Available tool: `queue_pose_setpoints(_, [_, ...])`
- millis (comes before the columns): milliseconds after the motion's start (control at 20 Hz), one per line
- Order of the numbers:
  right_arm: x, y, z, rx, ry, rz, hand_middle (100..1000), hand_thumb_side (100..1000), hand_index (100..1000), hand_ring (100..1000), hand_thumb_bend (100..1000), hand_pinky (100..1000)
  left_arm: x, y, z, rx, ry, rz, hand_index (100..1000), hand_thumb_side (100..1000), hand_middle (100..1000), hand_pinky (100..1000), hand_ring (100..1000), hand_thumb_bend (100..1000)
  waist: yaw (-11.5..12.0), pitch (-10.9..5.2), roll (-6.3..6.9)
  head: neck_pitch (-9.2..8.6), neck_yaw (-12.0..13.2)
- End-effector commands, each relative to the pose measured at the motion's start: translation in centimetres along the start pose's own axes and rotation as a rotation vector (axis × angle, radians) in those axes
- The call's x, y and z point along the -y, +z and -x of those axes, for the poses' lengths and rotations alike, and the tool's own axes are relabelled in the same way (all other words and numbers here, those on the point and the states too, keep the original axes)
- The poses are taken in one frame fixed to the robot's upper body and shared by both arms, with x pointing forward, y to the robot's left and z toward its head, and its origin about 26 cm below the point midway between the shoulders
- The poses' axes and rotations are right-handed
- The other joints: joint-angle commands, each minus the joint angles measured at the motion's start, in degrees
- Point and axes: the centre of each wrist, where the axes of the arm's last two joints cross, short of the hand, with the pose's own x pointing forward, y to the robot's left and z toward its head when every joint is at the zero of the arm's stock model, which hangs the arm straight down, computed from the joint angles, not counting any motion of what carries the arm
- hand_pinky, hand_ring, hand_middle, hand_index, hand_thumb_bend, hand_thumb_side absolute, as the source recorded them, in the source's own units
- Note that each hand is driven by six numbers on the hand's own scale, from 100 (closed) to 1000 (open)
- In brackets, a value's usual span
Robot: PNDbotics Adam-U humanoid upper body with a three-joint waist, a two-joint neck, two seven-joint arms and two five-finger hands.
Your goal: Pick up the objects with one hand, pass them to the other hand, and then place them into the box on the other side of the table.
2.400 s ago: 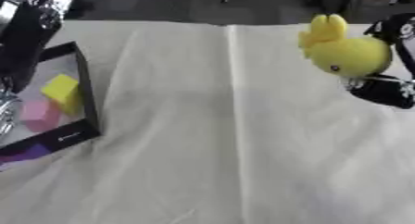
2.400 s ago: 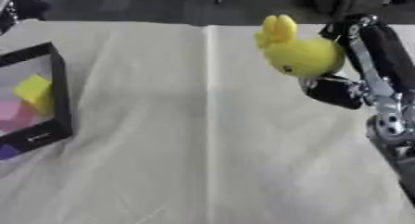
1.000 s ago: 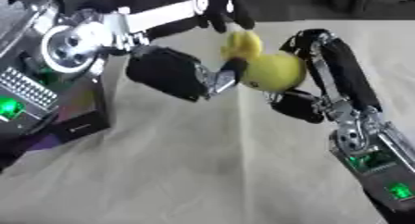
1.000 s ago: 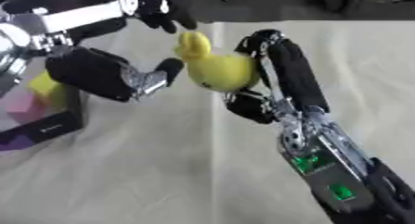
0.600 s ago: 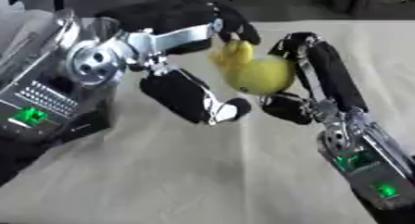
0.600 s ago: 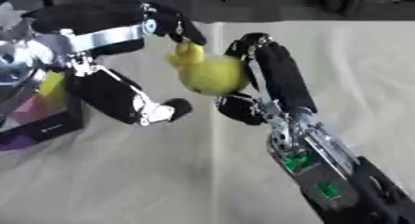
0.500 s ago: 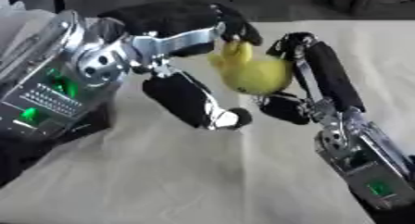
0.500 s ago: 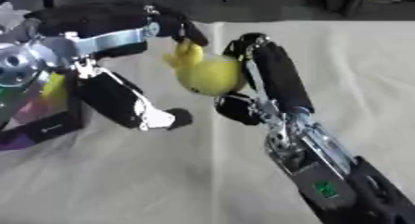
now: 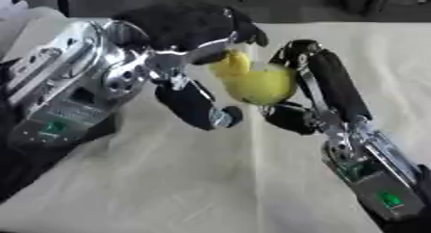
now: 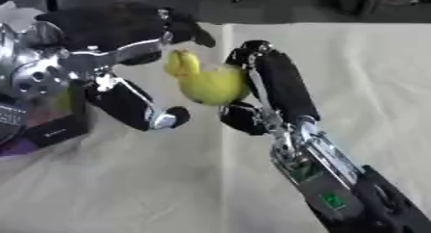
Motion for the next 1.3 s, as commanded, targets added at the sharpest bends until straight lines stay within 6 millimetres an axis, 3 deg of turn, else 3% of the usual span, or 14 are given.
queue_pose_setpoints(50, [0.18, -0.28, -0.44, 0.038, 0.005, 0.015, 465, 100, 419, 441, 100, 646, -0.45, -0.30, 0.03, -0.034, 0.006, -0.003, 914, 305, 813, 861, 846, 161, 0.10, -1.21, -0.04, -0.61, 0.34])
queue_pose_setpoints(150, [0.02, -0.27, -0.46, 0.043, 0.005, 0.009, 465, 100, 419, 441, 100, 646, -0.32, -0.47, -0.06, -0.033, 0.019, -0.006, 897, 302, 801, 849, 837, 112, 0.10, -1.23, -0.06, -0.52, 0.39])
queue_pose_setpoints(550, [-0.08, -0.33, -0.52, 0.054, 0.007, 0.006, 463, 100, 418, 439, 100, 646, 0.01, -0.85, -0.27, -0.018, 0.069, 0.017, 854, 302, 741, 819, 799, 132, 0.06, -1.25, -0.11, -0.15, 0.40])
queue_pose_setpoints(950, [-0.06, -0.48, -0.37, 0.045, 0.014, 0.018, 463, 100, 418, 438, 100, 646, -0.16, -0.43, -0.59, 0.011, 0.021, 0.071, 905, 407, 811, 859, 866, 519, 0.10, -1.21, -0.09, 0.37, 0.35])
queue_pose_setpoints(1150, [-0.02, -0.54, -0.43, 0.047, 0.011, 0.024, 464, 100, 417, 435, 100, 640, -0.15, -0.56, -0.54, 0.013, -0.035, 0.092, 902, 392, 808, 857, 872, 556, 0.11, -1.26, -0.10, 0.28, 0.31])
queue_pose_setpoints(1300, [0.02, -0.52, -0.49, 0.053, 0.007, 0.034, 464, 100, 416, 433, 100, 639, -0.17, -0.78, -0.46, 0.003, -0.056, 0.091, 898, 307, 801, 848, 867, 474, 0.16, -1.31, -0.10, 0.13, 0.32])
